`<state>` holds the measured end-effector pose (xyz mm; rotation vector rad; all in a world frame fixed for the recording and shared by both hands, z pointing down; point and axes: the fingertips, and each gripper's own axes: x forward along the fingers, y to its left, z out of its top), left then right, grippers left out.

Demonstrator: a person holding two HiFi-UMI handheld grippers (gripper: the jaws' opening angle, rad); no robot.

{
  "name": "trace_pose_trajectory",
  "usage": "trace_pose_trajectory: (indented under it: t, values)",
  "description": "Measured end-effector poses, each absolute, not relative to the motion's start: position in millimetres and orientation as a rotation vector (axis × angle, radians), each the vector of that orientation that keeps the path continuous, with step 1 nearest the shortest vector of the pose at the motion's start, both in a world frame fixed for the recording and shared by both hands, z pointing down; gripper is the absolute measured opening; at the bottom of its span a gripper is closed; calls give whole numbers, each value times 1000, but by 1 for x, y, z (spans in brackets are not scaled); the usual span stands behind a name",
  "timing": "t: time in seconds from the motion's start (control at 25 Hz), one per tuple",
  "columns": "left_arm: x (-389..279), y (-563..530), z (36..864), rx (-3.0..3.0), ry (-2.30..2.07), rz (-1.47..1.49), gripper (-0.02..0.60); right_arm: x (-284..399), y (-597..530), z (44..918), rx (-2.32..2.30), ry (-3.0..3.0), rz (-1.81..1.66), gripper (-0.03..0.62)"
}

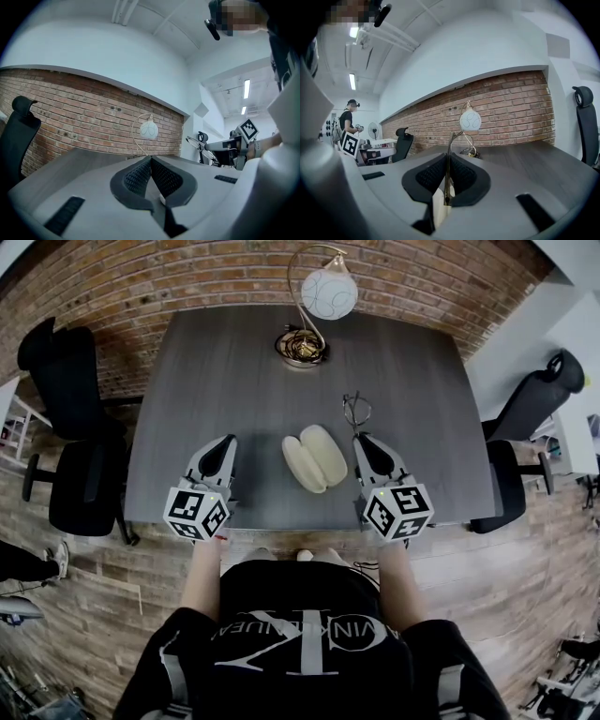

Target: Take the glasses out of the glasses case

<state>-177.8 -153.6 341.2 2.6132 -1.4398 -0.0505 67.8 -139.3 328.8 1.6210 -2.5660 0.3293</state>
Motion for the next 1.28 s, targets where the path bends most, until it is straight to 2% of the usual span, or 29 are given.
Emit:
trace_pose_trajectory:
  t: [1.28]
  values:
    - [-172,-161,349,2605,-1410,-34,15,71,-143,329,1642,-2572,353,38]
